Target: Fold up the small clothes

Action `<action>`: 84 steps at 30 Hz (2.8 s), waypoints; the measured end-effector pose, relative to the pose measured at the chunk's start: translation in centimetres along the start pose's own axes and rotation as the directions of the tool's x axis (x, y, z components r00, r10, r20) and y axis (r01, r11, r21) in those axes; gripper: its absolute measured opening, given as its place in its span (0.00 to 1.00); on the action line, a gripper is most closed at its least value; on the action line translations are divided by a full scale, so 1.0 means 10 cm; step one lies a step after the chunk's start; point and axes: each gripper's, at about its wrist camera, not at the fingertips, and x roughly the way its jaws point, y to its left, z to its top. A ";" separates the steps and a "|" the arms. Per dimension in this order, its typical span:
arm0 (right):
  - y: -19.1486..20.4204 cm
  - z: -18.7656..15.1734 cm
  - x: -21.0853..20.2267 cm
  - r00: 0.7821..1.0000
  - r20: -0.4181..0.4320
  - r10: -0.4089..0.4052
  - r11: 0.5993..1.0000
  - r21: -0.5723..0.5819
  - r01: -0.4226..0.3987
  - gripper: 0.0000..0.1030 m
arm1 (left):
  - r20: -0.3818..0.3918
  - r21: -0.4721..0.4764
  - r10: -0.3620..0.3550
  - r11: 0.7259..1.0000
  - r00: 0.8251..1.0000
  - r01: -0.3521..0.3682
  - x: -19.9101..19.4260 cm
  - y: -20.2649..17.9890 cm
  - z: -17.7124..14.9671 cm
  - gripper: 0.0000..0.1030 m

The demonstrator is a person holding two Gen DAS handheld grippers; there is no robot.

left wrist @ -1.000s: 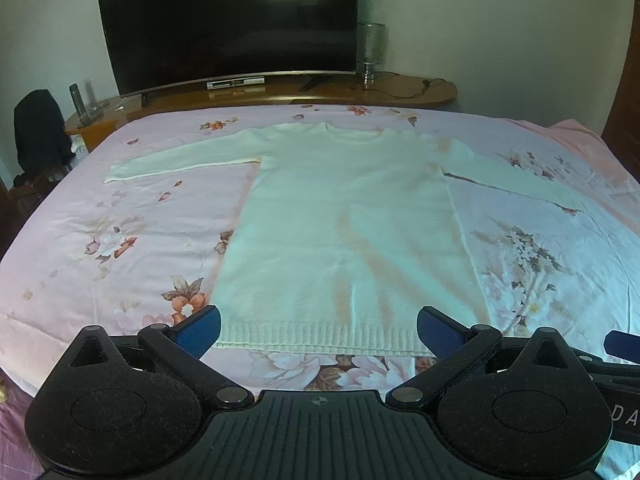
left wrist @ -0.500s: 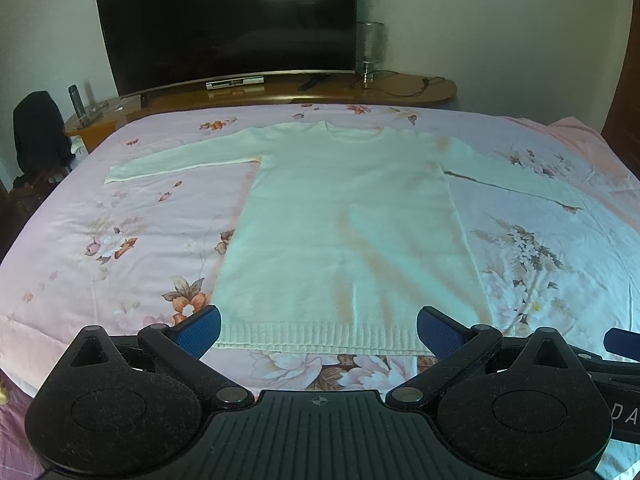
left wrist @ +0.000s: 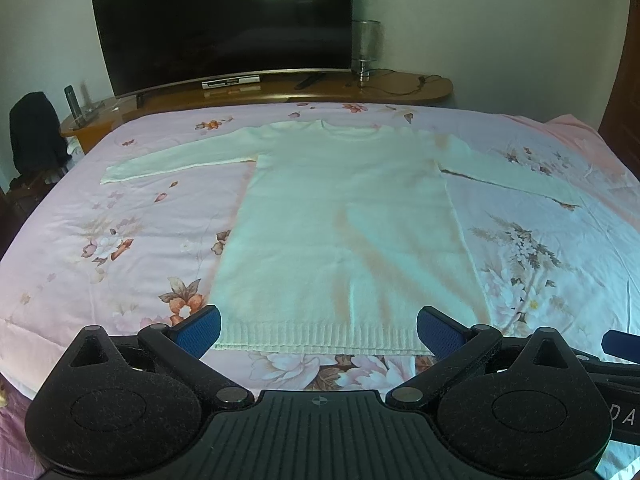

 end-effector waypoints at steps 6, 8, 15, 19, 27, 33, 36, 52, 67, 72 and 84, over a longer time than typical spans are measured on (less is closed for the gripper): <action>-0.04 0.01 0.00 1.000 0.000 -0.006 1.000 0.013 0.006 1.00 | -0.006 0.007 -0.005 1.000 1.000 0.005 0.03 -0.03 0.02 1.00; -0.04 0.02 0.01 1.000 -0.001 -0.007 1.000 0.017 0.007 1.00 | -0.007 0.007 -0.006 1.000 1.000 0.006 0.03 -0.04 0.03 1.00; -0.06 0.03 0.05 1.000 -0.008 -0.007 1.000 0.023 0.007 1.00 | -0.017 0.006 -0.005 1.000 1.000 0.005 0.08 -0.06 0.04 1.00; -0.07 0.05 0.07 1.000 -0.009 -0.013 1.000 0.028 0.013 1.00 | -0.020 0.005 -0.002 1.000 1.000 0.002 0.11 -0.06 0.06 1.00; -0.14 0.12 0.18 0.999 0.000 -0.041 0.999 0.032 0.041 1.00 | -0.034 -0.021 0.005 1.000 0.999 -0.005 0.30 -0.01 0.18 1.00; -0.19 0.26 0.29 0.997 0.035 -0.073 0.997 0.028 0.072 1.00 | -0.038 -0.033 0.032 0.999 0.999 -0.033 0.51 0.04 0.34 1.00; -0.25 0.35 0.38 0.996 0.046 -0.078 0.996 0.037 0.077 1.00 | -0.039 -0.036 0.048 0.998 0.998 -0.049 0.64 0.08 0.45 1.00; -0.58 0.88 1.18 0.986 0.100 -0.136 0.990 0.053 0.131 0.97 | -0.058 -0.028 0.057 0.998 0.997 -0.059 1.51 0.22 1.07 1.00; -1.40 1.45 2.42 0.969 -0.023 -0.247 0.927 0.284 0.244 0.71 | -0.125 -0.031 -0.017 0.999 0.992 0.013 3.02 0.19 1.74 1.00; -1.84 1.65 2.76 0.957 -0.046 -0.286 0.884 0.373 0.282 0.55 | -0.116 -0.015 -0.012 1.000 0.993 0.010 3.41 0.07 1.94 1.00; -2.73 1.91 3.29 0.925 -0.092 -0.369 0.748 0.561 0.354 0.47 | -0.141 -0.004 0.008 1.000 0.990 -0.009 4.17 -0.04 2.23 1.00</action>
